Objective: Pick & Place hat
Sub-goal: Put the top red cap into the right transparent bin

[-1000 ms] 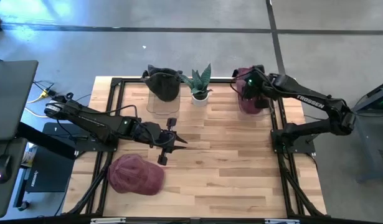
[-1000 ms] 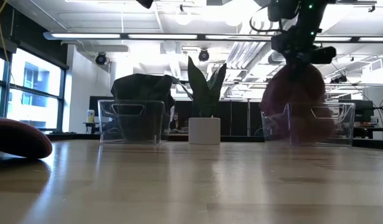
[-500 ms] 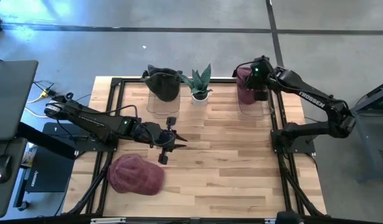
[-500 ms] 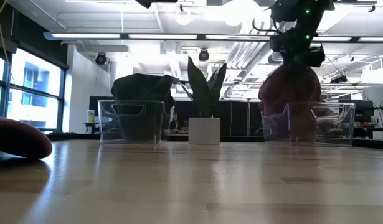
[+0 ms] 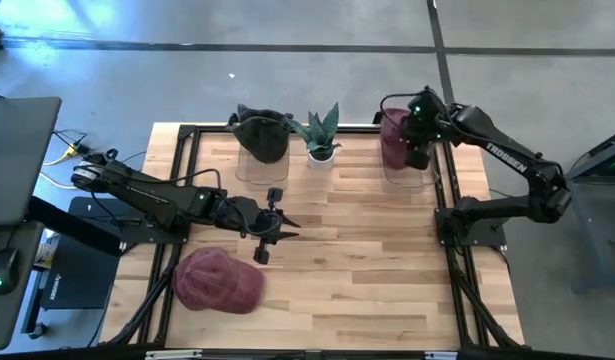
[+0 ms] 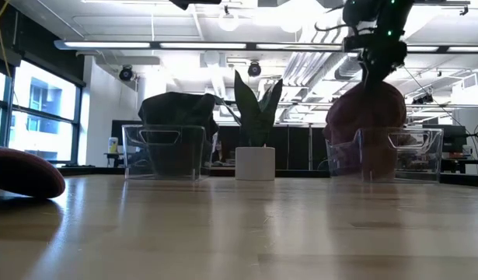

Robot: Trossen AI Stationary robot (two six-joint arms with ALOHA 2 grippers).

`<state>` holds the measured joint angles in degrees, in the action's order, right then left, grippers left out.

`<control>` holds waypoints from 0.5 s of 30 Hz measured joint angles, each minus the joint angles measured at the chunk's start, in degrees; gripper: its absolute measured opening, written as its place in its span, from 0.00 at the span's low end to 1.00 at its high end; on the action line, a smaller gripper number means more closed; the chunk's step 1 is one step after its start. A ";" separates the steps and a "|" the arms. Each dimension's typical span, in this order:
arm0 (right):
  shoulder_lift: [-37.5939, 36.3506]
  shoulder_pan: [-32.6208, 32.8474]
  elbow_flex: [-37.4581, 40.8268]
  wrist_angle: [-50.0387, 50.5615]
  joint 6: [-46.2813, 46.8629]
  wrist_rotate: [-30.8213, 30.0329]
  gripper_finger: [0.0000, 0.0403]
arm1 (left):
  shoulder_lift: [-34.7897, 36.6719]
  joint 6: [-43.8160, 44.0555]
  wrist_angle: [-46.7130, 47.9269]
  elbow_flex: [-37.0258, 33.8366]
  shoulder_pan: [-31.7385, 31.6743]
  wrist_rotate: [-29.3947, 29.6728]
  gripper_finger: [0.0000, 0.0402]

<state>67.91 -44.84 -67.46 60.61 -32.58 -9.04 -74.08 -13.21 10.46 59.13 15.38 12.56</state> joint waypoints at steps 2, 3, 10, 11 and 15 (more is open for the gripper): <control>-0.01 -0.67 -1.30 1.27 2.82 2.35 0.42 | 0.00 -0.03 -0.02 0.00 0.00 0.00 0.18; -0.01 -0.98 -1.82 1.45 4.38 3.29 0.42 | 0.00 -0.03 -0.01 0.00 0.00 0.00 0.18; 1.07 -3.17 -2.86 1.66 12.08 9.50 0.36 | 0.00 -0.03 0.00 0.00 0.00 -0.04 0.18; 1.77 -3.37 -2.86 1.71 12.16 10.38 0.33 | 0.00 -0.03 -0.02 0.00 0.00 -0.04 0.18; 4.97 -3.59 -2.86 0.40 9.48 14.12 0.18 | 0.00 -0.03 0.05 0.02 0.00 -0.20 0.18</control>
<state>72.89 -48.42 -70.32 61.01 -23.10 5.08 -74.08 -13.23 10.51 59.16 15.38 12.35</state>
